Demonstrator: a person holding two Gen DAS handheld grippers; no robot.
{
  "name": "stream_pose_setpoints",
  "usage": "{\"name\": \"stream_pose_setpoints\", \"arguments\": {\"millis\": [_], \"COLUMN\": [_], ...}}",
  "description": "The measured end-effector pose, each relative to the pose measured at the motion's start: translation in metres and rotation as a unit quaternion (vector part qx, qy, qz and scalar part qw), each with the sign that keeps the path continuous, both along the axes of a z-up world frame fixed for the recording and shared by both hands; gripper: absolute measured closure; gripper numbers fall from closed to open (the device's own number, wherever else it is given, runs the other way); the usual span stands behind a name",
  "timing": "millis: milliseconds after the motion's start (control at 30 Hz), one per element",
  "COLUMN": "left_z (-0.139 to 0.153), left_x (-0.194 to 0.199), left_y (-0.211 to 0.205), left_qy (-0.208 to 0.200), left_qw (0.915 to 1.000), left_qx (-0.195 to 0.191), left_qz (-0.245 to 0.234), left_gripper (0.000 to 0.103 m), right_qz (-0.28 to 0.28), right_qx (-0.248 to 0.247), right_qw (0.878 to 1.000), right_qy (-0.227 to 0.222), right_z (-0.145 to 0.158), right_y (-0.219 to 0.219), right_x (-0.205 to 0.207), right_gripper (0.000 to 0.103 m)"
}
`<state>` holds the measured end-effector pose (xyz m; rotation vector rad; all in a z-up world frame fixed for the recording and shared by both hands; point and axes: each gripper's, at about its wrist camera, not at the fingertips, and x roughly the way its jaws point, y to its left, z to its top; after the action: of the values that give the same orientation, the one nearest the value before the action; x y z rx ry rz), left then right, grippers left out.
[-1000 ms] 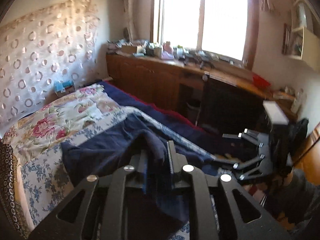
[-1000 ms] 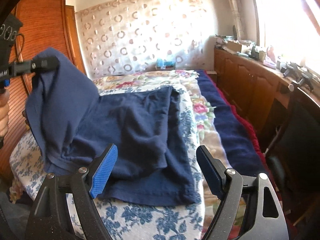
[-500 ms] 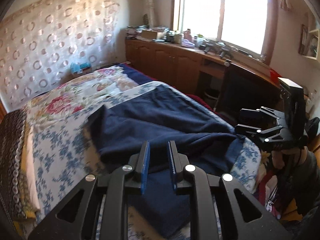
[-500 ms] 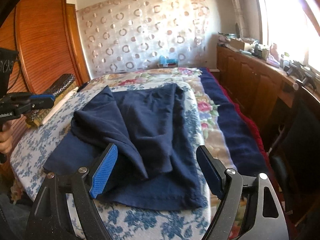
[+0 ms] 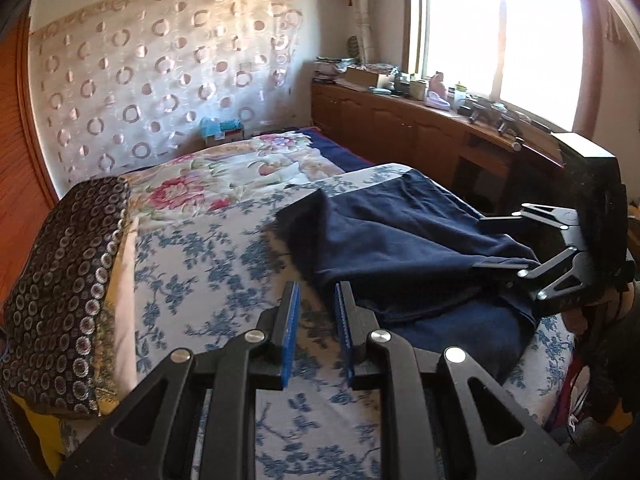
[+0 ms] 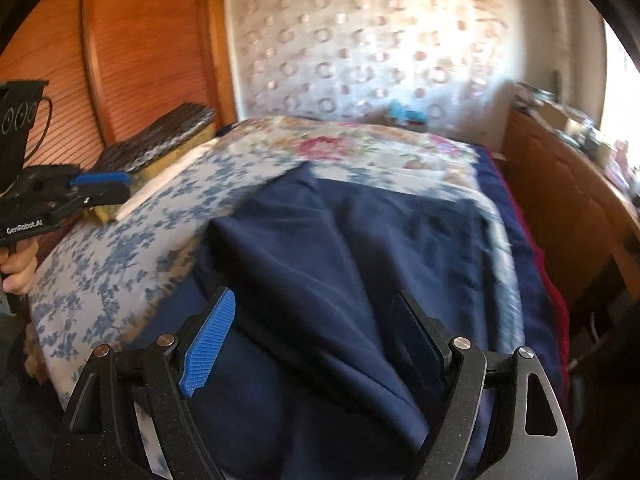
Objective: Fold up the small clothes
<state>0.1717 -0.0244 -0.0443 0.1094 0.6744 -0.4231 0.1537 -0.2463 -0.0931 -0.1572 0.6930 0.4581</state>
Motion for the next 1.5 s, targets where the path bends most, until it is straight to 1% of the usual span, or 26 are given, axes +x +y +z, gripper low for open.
{"name": "stream_pose_setpoints", "arguments": {"millis": [167,300,333,400,467,567,600,633,667,700,767,800,900,1000,1133,1267,1433,1467,1500], "left_z": [-0.002,-0.003,-0.003,-0.004,-0.006,-0.009,-0.011,-0.013,-0.014,-0.016,-0.019,-0.021,-0.025,-0.029,-0.031,-0.034,-0.038,-0.038,-0.038], "left_x": [0.004,0.007,0.008,0.010,0.012,0.015,0.017,0.018,0.020,0.020,0.022,0.022,0.025,0.027,0.027,0.026,0.024,0.023,0.023], "left_y": [0.015,0.026,0.028,0.032,0.037,0.040,0.040,0.040,0.040,0.039,0.037,0.036,0.032,0.028,0.022,0.016,0.007,0.006,0.005], "left_qy": [-0.005,-0.007,-0.007,-0.006,-0.005,0.000,0.002,0.003,0.005,0.007,0.010,0.012,0.018,0.023,0.026,0.029,0.035,0.036,0.036], "left_qw": [0.9999,0.9998,0.9998,0.9997,0.9996,0.9997,0.9997,0.9997,0.9997,0.9997,0.9996,0.9996,0.9996,0.9995,0.9993,0.9993,0.9992,0.9992,0.9992], "left_qx": [0.002,-0.007,-0.009,-0.012,-0.014,-0.015,-0.015,-0.015,-0.016,-0.018,-0.021,-0.022,-0.023,-0.023,-0.024,-0.020,-0.012,-0.011,-0.010], "left_qz": [0.012,0.016,0.018,0.020,0.023,0.022,0.021,0.020,0.019,0.018,0.014,0.011,0.006,0.002,-0.005,-0.009,-0.013,-0.014,-0.015], "left_gripper": [0.086,0.086,0.086,0.086,0.086,0.086,0.086,0.086,0.086,0.086,0.086,0.086,0.086,0.086,0.086,0.086,0.086,0.086,0.086], "right_qz": [0.052,0.081,0.086,0.099,0.103,0.106,0.108,0.109,0.110,0.109,0.110,0.108,0.089,0.054,0.002,-0.048,-0.114,-0.124,-0.142], "right_qx": [-0.008,-0.025,-0.028,-0.036,-0.042,-0.058,-0.064,-0.067,-0.069,-0.069,-0.045,-0.025,0.005,-0.005,-0.025,-0.043,-0.058,-0.062,-0.071], "right_qw": [0.998,0.996,0.995,0.993,0.992,0.990,0.989,0.988,0.988,0.989,0.990,0.992,0.995,0.998,1.000,0.998,0.991,0.989,0.987], "right_qy": [0.017,0.030,0.032,0.044,0.055,0.072,0.079,0.081,0.081,0.078,0.074,0.067,0.040,0.008,-0.005,0.010,0.040,0.043,0.038], "right_z": [-0.003,-0.008,-0.010,-0.016,-0.024,-0.038,-0.043,-0.044,-0.045,-0.043,-0.033,-0.024,0.003,0.031,0.050,0.046,0.020,0.015,0.012], "right_y": [0.046,0.077,0.083,0.097,0.106,0.114,0.115,0.115,0.112,0.110,0.100,0.091,0.068,0.038,-0.005,-0.044,-0.080,-0.084,-0.088], "right_x": [0.023,0.042,0.046,0.056,0.064,0.072,0.074,0.074,0.074,0.074,0.074,0.073,0.072,0.083,0.112,0.149,0.184,0.188,0.190], "right_gripper": [0.021,0.022,0.023,0.029,0.031,0.043,0.055,0.065,0.088,0.095,0.096,0.097,0.097,0.097,0.097,0.097,0.097,0.091,0.080]}}
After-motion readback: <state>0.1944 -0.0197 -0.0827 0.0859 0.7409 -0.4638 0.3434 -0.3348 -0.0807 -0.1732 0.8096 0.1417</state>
